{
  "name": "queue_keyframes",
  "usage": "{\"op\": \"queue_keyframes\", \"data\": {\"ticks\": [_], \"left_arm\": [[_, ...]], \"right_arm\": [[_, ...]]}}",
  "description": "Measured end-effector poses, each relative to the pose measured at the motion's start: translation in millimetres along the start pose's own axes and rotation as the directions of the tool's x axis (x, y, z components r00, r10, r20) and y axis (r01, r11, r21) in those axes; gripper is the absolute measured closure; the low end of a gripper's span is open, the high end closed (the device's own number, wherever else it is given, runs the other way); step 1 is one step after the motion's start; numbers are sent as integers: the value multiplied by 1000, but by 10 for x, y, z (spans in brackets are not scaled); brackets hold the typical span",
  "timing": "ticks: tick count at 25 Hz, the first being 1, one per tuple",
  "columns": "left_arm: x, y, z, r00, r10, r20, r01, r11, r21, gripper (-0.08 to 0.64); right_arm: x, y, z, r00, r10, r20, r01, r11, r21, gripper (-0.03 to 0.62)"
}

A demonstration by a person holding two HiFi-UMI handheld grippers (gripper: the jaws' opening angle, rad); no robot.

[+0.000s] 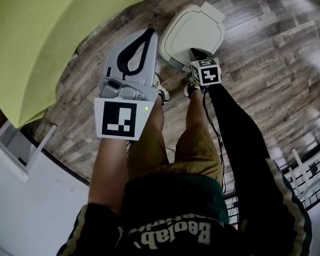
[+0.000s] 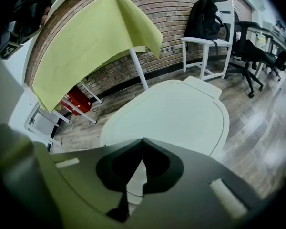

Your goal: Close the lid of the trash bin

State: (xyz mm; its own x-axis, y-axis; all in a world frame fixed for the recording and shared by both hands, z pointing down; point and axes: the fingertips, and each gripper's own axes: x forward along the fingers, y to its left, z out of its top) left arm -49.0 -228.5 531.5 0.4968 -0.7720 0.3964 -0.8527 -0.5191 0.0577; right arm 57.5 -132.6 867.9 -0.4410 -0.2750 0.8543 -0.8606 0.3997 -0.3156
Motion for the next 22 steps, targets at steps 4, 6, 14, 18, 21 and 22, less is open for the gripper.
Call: {"op": "queue_keyframes", "data": {"ticks": [4,6,14,18,21,22], "left_arm": [[-23,-19,24,1000,-4,-1,4,1000,7,551],[-32,-16,26,1000,-3,-1,3,1000,12,552],[-38,-3,77,1000,-5,-4,5,1000,30,552],[-53,-17,172,1000,-6,10,6,999,35,552],[-66,-35,248,1000,-9,14,9,999,40,552],[-64,-36,272,1000,-8,16,8,999,37,552]], "right_arm": [[-12,10,3,1000,-8,0,8,1000,2,583],[-8,11,2,1000,-9,-5,9,1000,-2,583],[-5,-8,-8,998,-6,-57,4,999,-33,583],[-116,-50,-42,996,-27,-80,23,999,-46,583],[-245,-62,16,997,-29,-72,24,997,-78,582],[-290,-77,52,997,-38,-67,33,996,-84,583]]}}
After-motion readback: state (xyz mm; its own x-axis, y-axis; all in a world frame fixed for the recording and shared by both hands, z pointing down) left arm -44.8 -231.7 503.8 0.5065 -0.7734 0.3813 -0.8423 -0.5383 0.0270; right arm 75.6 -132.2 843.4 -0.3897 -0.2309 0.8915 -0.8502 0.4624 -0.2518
